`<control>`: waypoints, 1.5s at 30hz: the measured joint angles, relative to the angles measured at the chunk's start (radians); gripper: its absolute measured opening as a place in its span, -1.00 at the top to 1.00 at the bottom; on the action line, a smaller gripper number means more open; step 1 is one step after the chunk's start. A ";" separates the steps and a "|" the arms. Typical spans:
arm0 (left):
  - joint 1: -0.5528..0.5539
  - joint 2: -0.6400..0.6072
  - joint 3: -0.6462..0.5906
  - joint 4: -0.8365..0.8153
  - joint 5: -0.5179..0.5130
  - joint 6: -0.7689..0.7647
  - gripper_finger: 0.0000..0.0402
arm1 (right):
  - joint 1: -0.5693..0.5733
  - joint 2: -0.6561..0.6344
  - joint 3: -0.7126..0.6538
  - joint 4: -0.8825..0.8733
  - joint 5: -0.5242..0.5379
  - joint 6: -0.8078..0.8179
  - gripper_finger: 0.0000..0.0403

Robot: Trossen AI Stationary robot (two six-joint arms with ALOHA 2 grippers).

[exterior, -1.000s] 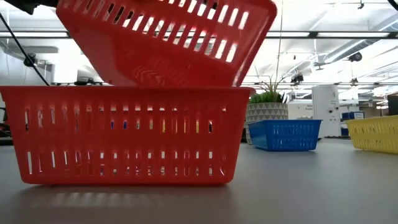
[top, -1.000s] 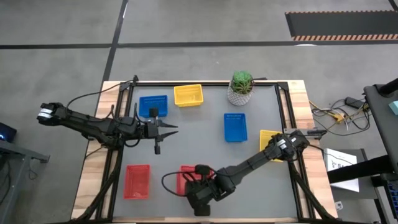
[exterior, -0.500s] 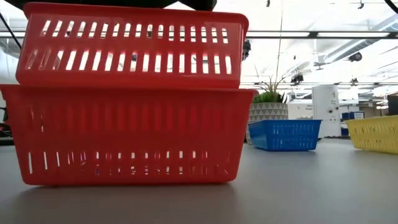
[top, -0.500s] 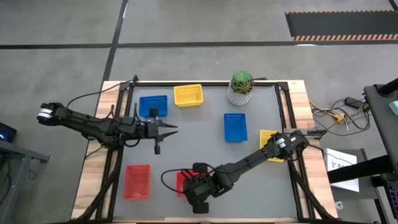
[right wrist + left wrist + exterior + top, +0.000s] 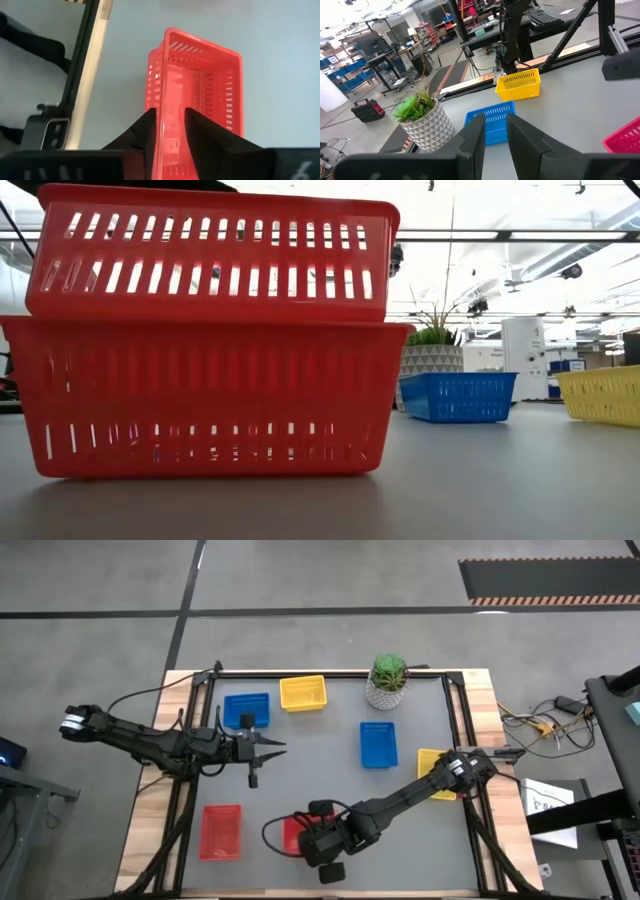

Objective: Stack baskets by color
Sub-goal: Stack the right red basket on top of the middle red basket, then stack the blue basket on top of the blue basket

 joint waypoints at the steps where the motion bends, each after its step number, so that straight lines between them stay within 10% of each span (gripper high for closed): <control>1: 0.000 0.000 0.000 0.000 0.000 0.000 0.68 | 0.000 -0.005 0.000 -0.004 -0.002 -0.002 0.64; 21: -0.001 0.000 0.000 -0.001 0.000 0.000 0.68 | -0.031 0.000 -0.139 0.130 -0.184 0.035 0.96; 34: -0.001 0.000 0.000 0.000 0.006 -0.002 0.68 | -0.026 -0.062 -0.147 0.071 -0.058 -0.058 0.96; 45: -0.001 0.000 0.000 0.000 0.006 -0.003 0.68 | -0.032 -0.231 -0.421 0.211 -0.022 -0.060 0.96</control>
